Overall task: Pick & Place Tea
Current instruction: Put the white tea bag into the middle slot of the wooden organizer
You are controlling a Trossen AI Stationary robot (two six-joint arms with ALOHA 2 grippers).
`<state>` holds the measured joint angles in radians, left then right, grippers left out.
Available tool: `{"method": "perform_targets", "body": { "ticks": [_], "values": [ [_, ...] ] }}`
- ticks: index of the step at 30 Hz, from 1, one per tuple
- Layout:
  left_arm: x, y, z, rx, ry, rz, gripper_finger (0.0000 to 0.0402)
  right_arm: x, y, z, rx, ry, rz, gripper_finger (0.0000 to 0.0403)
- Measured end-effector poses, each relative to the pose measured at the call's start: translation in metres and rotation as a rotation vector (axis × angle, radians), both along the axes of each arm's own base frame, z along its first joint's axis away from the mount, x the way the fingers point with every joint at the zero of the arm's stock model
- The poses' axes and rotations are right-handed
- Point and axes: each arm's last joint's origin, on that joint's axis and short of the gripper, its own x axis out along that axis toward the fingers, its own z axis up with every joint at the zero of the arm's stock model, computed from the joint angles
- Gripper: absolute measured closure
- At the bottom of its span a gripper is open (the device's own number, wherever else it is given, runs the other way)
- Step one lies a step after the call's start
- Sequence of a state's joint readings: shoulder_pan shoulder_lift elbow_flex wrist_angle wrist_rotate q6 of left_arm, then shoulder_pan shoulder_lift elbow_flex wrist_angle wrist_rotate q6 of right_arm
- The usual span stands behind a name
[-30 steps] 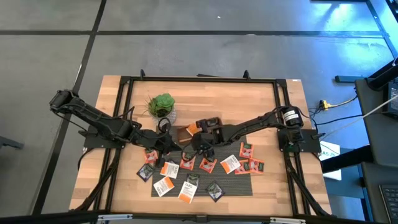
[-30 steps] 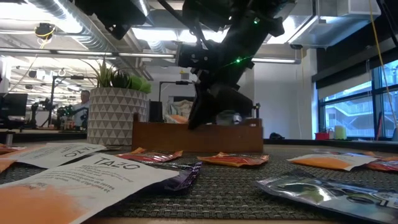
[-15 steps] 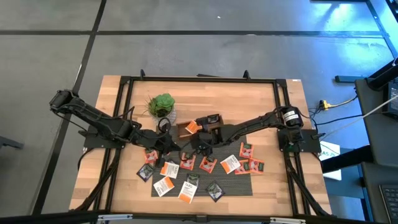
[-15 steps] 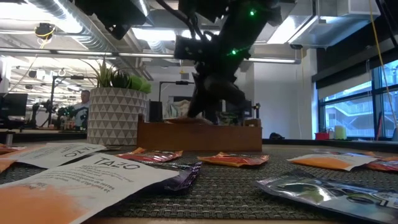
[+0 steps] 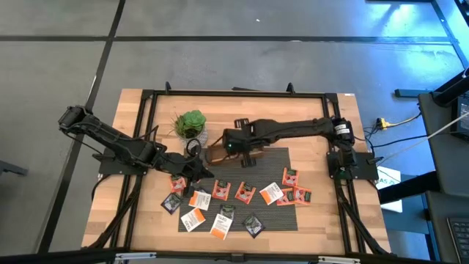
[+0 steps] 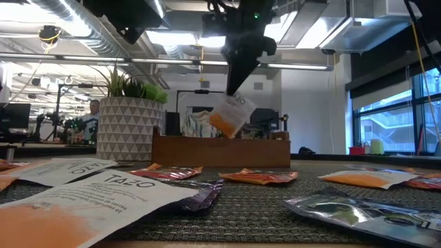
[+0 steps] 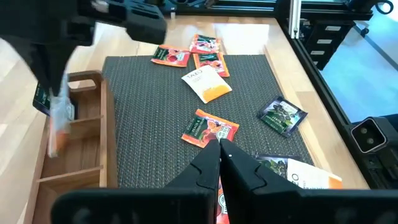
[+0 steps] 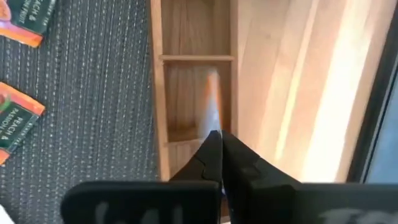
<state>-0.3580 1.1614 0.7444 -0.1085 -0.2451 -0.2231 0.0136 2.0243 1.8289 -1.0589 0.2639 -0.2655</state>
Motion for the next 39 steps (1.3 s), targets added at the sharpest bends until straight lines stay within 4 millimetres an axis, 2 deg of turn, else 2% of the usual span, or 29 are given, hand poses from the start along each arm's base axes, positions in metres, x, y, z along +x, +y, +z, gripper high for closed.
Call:
{"method": "perform_targets", "body": {
  "ticks": [7, 15, 22, 27, 31, 39],
  "values": [
    [0.0, 0.0, 0.0, 0.0, 0.0, 0.0, 0.0393, 0.001, -0.018, -0.009, 0.046, -0.008, 0.0, 0.0401],
    [0.0, 0.0, 0.0, 0.0, 0.0, 0.0, 0.0394, 0.0, -0.022, -0.029, 0.021, 0.005, 0.032, 0.0396],
    [0.0, 0.0, 0.0, 0.001, 0.001, 0.0, 0.0392, 0.003, -0.022, -0.029, -0.003, -0.006, 0.092, 0.0392],
    [0.0, 0.0, 0.0, 0.001, 0.0, 0.0, 0.0395, 0.003, -0.024, -0.028, -0.105, 0.032, 0.178, 0.0391],
    [0.0, 0.0, 0.0, 0.001, 0.001, 0.0, 0.0394, 0.003, -0.022, -0.028, -0.131, 0.05, 0.256, 0.039],
    [0.0, 0.0, 0.0, 0.001, 0.001, 0.0, 0.0392, 0.008, -0.002, -0.026, -0.192, 0.043, 0.438, 0.0391]
  ]
}}
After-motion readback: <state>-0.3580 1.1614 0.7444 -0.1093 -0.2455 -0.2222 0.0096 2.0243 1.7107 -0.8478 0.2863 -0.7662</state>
